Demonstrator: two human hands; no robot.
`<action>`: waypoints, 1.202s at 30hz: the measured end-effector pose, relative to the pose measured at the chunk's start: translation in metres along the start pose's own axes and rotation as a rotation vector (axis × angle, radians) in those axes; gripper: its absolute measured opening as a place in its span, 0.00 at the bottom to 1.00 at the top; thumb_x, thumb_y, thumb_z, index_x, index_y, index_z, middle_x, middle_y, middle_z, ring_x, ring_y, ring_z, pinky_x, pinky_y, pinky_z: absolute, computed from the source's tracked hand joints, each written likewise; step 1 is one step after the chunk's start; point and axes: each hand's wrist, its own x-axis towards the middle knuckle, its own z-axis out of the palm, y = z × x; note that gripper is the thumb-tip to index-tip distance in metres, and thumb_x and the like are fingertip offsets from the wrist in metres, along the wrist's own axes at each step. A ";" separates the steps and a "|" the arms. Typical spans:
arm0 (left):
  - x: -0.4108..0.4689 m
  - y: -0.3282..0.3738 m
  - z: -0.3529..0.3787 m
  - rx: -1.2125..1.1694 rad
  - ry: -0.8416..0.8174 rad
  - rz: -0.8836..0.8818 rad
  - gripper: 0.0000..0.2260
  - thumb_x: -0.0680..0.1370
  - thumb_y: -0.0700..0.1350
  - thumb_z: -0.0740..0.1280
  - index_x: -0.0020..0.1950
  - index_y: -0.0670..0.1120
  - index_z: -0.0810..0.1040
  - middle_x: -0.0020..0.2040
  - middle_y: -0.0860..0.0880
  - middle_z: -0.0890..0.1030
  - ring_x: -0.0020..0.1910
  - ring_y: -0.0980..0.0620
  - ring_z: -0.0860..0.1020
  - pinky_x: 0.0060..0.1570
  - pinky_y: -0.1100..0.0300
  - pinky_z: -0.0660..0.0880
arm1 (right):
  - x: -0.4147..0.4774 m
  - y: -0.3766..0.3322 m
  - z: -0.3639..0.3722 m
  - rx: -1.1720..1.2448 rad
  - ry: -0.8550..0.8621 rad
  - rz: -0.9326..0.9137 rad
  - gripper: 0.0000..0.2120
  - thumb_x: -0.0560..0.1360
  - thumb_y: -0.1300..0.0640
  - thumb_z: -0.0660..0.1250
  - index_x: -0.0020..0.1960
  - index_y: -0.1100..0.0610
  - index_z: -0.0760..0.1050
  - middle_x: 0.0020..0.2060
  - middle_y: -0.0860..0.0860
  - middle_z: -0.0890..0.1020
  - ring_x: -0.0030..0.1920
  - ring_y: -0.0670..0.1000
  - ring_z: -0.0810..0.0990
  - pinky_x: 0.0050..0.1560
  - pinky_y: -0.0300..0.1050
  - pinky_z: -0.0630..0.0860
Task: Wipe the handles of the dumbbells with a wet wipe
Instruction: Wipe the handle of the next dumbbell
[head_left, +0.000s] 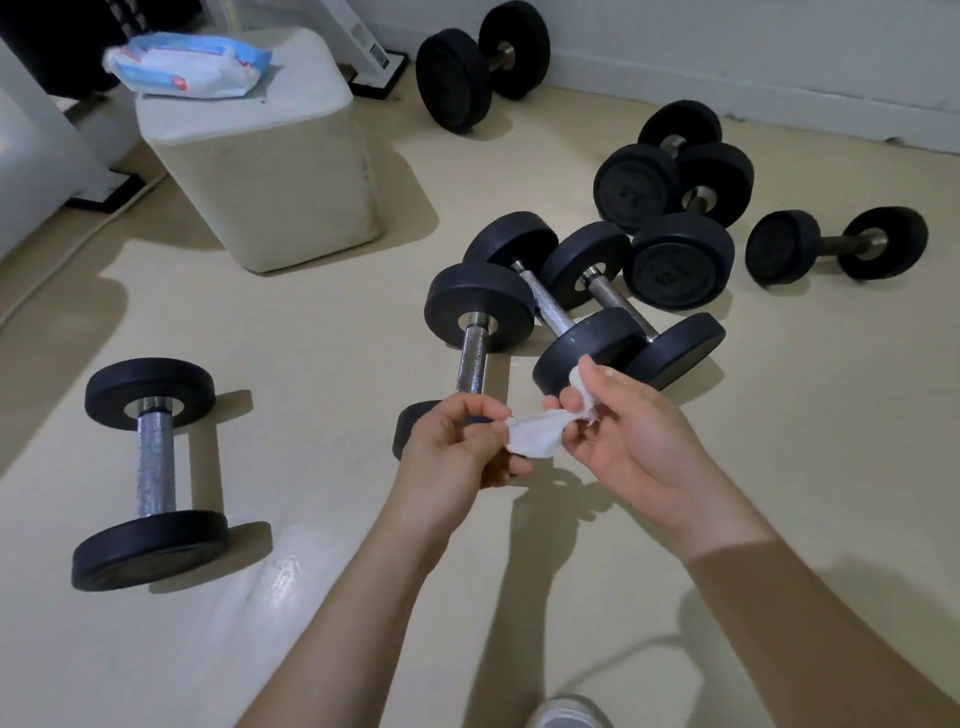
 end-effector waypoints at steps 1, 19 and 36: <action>0.003 -0.002 0.002 0.008 0.026 -0.015 0.06 0.79 0.33 0.60 0.51 0.41 0.74 0.37 0.40 0.82 0.34 0.46 0.80 0.31 0.63 0.74 | 0.000 0.007 0.002 -0.038 -0.034 -0.018 0.03 0.76 0.59 0.64 0.46 0.58 0.74 0.35 0.52 0.76 0.47 0.53 0.81 0.42 0.42 0.73; 0.069 -0.006 -0.005 1.936 -0.125 0.381 0.14 0.74 0.42 0.65 0.59 0.45 0.69 0.55 0.47 0.77 0.54 0.45 0.73 0.45 0.56 0.63 | 0.082 0.061 -0.017 -1.639 -0.227 -0.511 0.19 0.61 0.43 0.76 0.40 0.45 0.66 0.34 0.42 0.72 0.42 0.47 0.67 0.41 0.45 0.71; -0.025 -0.044 -0.075 1.669 -0.162 0.256 0.21 0.72 0.42 0.64 0.62 0.55 0.63 0.51 0.53 0.77 0.49 0.47 0.76 0.36 0.57 0.68 | 0.039 0.067 -0.003 -1.273 -0.543 -0.262 0.11 0.74 0.59 0.68 0.33 0.49 0.77 0.39 0.43 0.76 0.40 0.42 0.74 0.43 0.37 0.68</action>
